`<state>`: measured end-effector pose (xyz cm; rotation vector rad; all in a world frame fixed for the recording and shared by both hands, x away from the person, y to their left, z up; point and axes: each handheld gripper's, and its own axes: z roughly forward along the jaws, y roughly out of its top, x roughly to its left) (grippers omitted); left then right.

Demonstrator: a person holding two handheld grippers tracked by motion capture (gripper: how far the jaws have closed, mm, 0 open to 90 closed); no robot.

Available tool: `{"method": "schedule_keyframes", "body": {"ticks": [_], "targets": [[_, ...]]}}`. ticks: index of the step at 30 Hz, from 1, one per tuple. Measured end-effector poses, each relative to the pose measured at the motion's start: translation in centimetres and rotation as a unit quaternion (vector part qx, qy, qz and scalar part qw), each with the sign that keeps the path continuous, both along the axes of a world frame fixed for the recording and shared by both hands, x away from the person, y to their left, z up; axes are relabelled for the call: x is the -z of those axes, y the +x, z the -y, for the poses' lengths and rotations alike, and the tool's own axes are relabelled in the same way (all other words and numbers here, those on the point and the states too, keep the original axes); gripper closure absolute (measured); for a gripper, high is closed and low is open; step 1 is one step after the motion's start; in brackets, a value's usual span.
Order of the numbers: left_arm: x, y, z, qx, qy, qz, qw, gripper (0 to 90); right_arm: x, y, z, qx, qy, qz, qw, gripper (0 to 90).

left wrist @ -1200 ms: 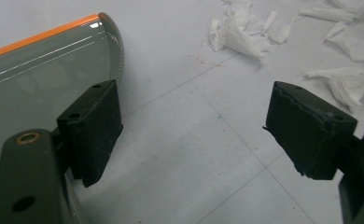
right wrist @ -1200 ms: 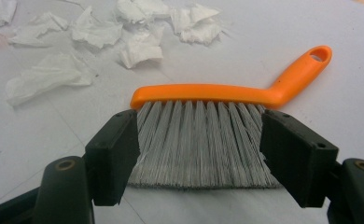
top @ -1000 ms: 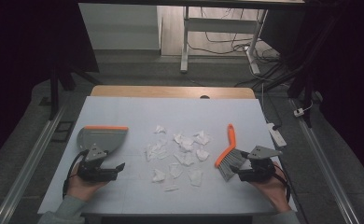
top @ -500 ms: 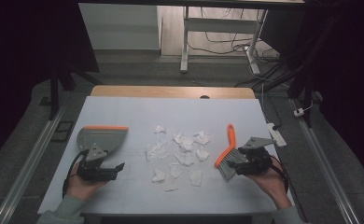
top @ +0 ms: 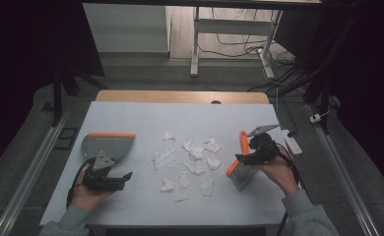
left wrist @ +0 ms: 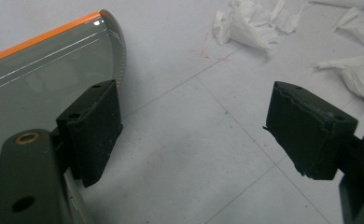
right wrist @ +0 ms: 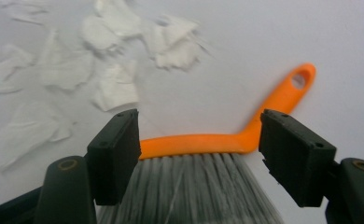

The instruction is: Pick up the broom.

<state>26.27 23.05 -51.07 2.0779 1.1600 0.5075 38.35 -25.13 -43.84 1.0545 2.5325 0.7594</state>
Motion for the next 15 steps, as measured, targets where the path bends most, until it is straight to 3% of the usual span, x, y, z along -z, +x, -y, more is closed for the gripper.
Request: {"method": "schedule_keyframes", "body": {"ticks": [2, 5, 7, 10, 15], "targets": [[0.0, -0.1, 0.1, 0.001, 0.002, 0.002, 1.0, 18.8, -0.1, 1.0, -0.2, 0.021, -0.012, -0.018, 0.9995, 30.5], [0.1, -0.2, 0.1, 0.001, 0.0, 0.002, 1.0, 18.8, 0.1, 2.8, -0.3, 0.063, -0.022, -0.054, 0.9963, 31.0], [0.1, -0.3, 0.1, 0.003, 0.001, 0.003, 1.0, 18.8, 0.2, 3.8, -0.5, 0.094, -0.022, -0.08, 0.9921, 31.2], [0.2, -0.3, 0.1, 0.004, 0.001, 0.003, 1.0, 18.9, 0.5, 5.0, -0.6, 0.13, -0.044, -0.092, 0.9862, 31.3], [0.2, -0.5, 0.1, 0.008, 0.0, 0.004, 1.0, 18.8, 1.9, 6.3, -0.2, 0.17, -0.053, -0.133, 0.9751, 31.4]]}}
